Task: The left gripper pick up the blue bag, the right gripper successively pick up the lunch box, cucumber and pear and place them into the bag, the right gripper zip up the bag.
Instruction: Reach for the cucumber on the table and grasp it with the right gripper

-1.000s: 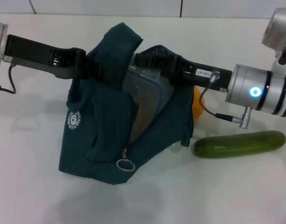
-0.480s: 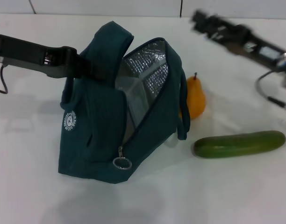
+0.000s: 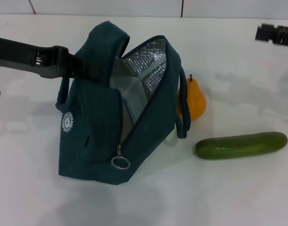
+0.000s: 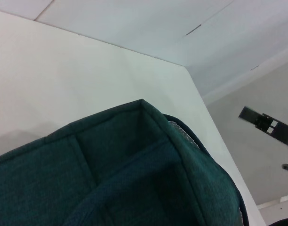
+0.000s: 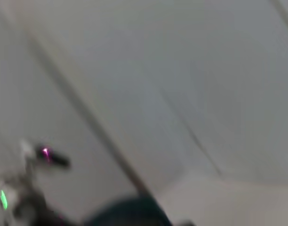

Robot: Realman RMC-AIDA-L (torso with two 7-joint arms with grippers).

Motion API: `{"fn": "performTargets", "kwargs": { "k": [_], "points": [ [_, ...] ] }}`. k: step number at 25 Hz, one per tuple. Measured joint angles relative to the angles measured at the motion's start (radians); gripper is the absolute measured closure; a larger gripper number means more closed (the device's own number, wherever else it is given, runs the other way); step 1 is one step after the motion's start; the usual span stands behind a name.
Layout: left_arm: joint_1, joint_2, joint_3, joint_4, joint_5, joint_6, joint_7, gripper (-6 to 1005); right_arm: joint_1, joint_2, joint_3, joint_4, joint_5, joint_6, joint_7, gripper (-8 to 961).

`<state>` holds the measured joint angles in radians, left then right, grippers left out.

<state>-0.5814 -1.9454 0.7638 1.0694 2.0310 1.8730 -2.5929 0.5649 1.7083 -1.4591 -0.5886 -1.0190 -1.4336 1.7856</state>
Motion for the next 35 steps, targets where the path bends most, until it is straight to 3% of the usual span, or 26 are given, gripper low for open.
{"fn": "performTargets", "kwargs": {
  "k": [3,7,10,12,16,21,26,28,35],
  "points": [
    [0.001,0.001,0.0,-0.002,0.001,0.0,0.007,960,0.019,-0.002,0.157,-0.14,-0.332,-0.022,0.13,131],
    [0.003,0.001,0.003,-0.002,0.003,0.0,0.008,960,0.065,0.044,0.333,-0.371,-0.793,-0.163,0.24,99],
    [0.003,0.001,0.004,-0.002,0.004,0.0,0.009,960,0.114,0.067,0.381,-0.468,-0.982,-0.313,0.217,100],
    [0.002,0.001,0.005,-0.002,0.005,0.0,0.01,960,0.137,0.081,0.383,-0.516,-1.048,-0.394,0.176,101],
    [-0.003,0.001,0.007,-0.003,0.008,0.0,0.01,960,0.152,0.13,0.377,-0.602,-1.154,-0.466,0.104,102],
    [-0.017,0.001,0.006,-0.022,0.011,0.0,0.006,960,0.177,0.184,0.314,-0.628,-1.306,-0.452,0.088,104],
    [-0.024,0.004,0.006,-0.035,0.012,0.0,-0.001,960,0.187,0.267,0.24,-0.681,-1.42,-0.399,0.076,106],
    [-0.025,0.005,0.006,-0.036,0.011,0.0,-0.003,960,0.184,0.286,0.197,-0.691,-1.45,-0.365,0.066,106],
    [-0.031,0.006,0.006,-0.037,0.011,0.0,-0.007,959,0.18,0.301,0.082,-0.619,-1.471,-0.255,0.032,108]
  ]
}}
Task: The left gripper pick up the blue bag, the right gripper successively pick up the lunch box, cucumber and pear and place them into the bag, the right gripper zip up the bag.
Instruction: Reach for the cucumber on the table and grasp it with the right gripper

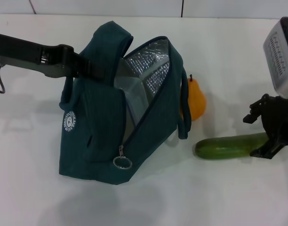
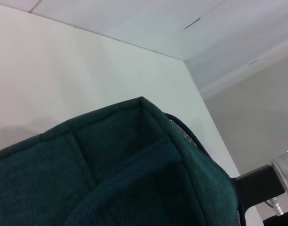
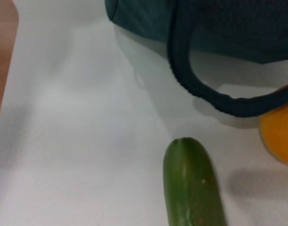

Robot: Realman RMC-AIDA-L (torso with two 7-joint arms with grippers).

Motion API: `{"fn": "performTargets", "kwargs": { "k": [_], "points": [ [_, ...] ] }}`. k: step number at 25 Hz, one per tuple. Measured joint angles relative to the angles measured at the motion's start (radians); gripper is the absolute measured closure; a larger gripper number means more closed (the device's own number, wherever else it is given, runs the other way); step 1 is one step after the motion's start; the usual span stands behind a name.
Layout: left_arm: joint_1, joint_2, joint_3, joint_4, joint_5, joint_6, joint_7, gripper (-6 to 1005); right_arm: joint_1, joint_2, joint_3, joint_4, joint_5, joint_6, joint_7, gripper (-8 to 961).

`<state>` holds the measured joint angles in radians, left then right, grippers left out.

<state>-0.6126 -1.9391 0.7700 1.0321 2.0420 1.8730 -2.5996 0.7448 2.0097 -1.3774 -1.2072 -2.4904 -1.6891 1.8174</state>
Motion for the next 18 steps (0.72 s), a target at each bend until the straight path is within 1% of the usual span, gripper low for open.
{"fn": "performTargets", "kwargs": {
  "k": [7,13,18],
  "points": [
    [-0.001,0.0,-0.001,0.0,0.0,0.0,0.001,959,-0.019,0.004,-0.051,0.051,-0.002,0.082,-0.018,111],
    [-0.002,-0.002,-0.001,0.0,0.0,-0.002,0.006,959,-0.021,0.006,-0.077,0.113,-0.002,0.137,-0.021,113],
    [-0.002,-0.002,0.0,0.0,0.0,-0.003,0.008,959,-0.025,0.008,-0.097,0.123,-0.001,0.175,-0.021,114]
  ]
}}
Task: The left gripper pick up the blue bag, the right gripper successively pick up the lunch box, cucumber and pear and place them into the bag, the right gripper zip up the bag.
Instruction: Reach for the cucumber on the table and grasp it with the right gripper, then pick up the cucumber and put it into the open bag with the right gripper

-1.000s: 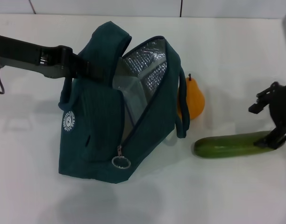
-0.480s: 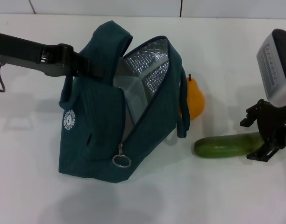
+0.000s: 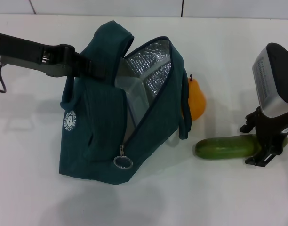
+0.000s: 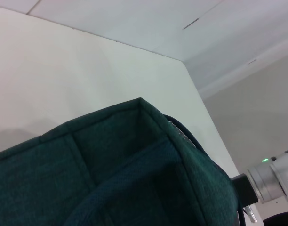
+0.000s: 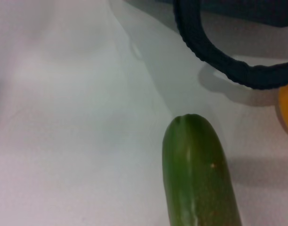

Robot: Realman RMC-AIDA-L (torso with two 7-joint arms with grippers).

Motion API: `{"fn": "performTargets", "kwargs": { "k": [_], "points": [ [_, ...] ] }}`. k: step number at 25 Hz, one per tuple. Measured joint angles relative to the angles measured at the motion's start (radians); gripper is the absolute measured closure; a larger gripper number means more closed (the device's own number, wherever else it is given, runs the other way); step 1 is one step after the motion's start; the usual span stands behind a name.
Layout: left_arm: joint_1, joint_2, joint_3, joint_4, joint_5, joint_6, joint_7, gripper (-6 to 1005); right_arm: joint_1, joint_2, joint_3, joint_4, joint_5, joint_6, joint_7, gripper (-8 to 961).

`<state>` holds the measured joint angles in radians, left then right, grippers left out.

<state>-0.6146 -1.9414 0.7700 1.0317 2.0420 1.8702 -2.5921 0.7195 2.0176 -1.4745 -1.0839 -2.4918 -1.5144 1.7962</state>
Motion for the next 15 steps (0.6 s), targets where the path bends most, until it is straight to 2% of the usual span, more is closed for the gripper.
{"fn": "performTargets", "kwargs": {
  "k": [2,11,15],
  "points": [
    [0.0,0.0,0.0,0.0,0.0,0.0,0.001,959,-0.002,0.001,-0.006,0.0,-0.001,0.005,0.0,115],
    [0.004,-0.002,0.0,-0.001,0.0,0.001,0.003,959,-0.007,0.001,-0.016,-0.007,0.01,-0.018,0.0,264],
    [0.005,-0.001,0.0,-0.001,0.001,0.001,0.003,959,-0.017,-0.003,0.011,-0.045,0.033,-0.067,0.0,335]
  ]
}}
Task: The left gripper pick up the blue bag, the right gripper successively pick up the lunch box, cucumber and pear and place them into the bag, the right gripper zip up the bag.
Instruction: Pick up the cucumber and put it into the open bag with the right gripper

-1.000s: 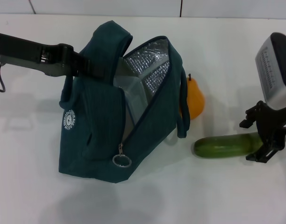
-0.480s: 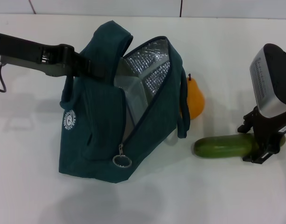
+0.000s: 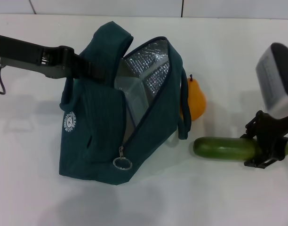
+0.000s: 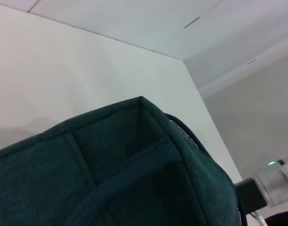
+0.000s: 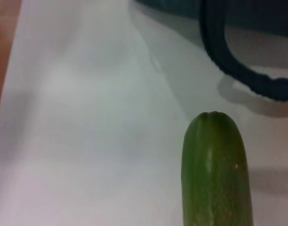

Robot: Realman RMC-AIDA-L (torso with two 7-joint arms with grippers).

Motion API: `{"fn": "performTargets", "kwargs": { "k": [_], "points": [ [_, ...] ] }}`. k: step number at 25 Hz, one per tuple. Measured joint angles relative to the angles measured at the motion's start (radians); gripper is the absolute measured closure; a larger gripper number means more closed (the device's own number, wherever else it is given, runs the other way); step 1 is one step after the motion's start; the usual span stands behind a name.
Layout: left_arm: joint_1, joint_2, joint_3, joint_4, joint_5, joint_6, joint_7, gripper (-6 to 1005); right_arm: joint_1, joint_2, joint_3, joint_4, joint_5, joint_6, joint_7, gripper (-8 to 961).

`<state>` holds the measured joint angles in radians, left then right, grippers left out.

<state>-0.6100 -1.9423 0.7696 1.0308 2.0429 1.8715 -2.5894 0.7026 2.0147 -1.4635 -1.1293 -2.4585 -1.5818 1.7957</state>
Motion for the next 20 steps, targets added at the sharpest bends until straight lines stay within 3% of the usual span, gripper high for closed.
{"fn": "performTargets", "kwargs": {
  "k": [6,11,16,20],
  "points": [
    [0.002,0.001,-0.001,0.0,0.001,0.0,0.0,959,-0.023,-0.002,0.173,-0.103,0.076,-0.192,-0.005,389],
    [0.003,0.002,-0.002,0.0,0.0,0.0,0.001,959,-0.049,-0.016,0.436,-0.149,0.183,-0.342,-0.023,386],
    [0.003,0.003,-0.004,0.0,-0.003,0.001,0.001,959,-0.055,-0.039,0.659,-0.094,0.254,-0.405,-0.022,381],
    [0.002,0.002,-0.003,0.0,-0.005,0.001,0.001,959,-0.052,-0.062,0.807,0.06,0.377,-0.384,0.013,378]
  ]
}}
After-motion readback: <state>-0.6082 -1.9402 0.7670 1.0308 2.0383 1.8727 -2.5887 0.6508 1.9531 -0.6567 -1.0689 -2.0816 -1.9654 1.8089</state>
